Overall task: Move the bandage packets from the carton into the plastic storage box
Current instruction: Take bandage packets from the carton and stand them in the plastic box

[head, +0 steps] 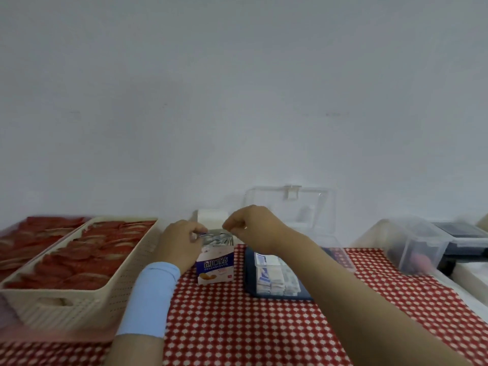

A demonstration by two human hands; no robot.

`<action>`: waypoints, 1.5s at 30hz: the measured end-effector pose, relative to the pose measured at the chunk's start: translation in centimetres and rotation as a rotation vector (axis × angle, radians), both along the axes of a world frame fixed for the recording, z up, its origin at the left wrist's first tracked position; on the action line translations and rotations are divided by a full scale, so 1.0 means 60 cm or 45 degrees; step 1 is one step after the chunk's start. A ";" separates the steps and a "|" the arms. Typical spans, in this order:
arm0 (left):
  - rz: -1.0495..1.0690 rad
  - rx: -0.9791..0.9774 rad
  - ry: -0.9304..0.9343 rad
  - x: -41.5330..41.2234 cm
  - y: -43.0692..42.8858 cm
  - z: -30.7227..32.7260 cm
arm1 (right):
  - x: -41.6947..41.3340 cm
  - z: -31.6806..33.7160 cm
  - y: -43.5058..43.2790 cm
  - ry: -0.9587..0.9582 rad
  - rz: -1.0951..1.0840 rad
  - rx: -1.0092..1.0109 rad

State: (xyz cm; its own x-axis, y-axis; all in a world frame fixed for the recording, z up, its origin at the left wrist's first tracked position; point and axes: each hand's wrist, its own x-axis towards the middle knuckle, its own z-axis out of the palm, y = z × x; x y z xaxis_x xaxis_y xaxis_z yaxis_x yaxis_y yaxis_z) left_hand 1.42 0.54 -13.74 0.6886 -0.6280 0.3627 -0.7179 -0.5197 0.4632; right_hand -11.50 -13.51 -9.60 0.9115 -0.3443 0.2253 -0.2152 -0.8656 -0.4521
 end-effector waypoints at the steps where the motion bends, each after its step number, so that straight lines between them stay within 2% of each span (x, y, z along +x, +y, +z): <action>1: -0.011 -0.026 0.030 0.008 -0.003 -0.010 | 0.011 -0.006 0.002 0.072 0.013 -0.060; 4: -0.074 -0.116 0.161 0.029 -0.010 -0.028 | 0.048 -0.020 0.003 0.209 -0.015 -0.240; 8: -0.121 -0.201 0.188 0.047 -0.004 -0.034 | 0.086 -0.019 0.012 0.248 -0.014 -0.466; 14: -0.130 -0.284 0.278 0.055 0.004 -0.039 | 0.124 -0.025 0.025 0.350 0.053 -0.680; 17: -0.112 -0.292 0.267 0.053 -0.002 -0.038 | 0.127 -0.025 0.023 0.356 0.059 -0.703; 24: -0.178 -0.303 0.336 0.032 0.008 -0.019 | 0.104 -0.017 -0.005 0.032 -0.095 -0.192; 28: -0.209 -0.344 0.315 0.028 0.005 -0.021 | 0.096 -0.035 -0.005 -0.153 -0.107 -0.015; 31: -0.174 -0.401 0.336 0.039 -0.001 -0.030 | 0.089 -0.051 -0.005 -0.204 -0.098 0.175; 34: -0.162 -0.444 0.350 0.044 -0.006 -0.033 | 0.084 -0.064 -0.007 -0.168 -0.156 0.184; 45: -0.104 -0.538 0.395 0.053 -0.018 -0.044 | 0.070 -0.060 -0.020 -0.558 -0.217 0.459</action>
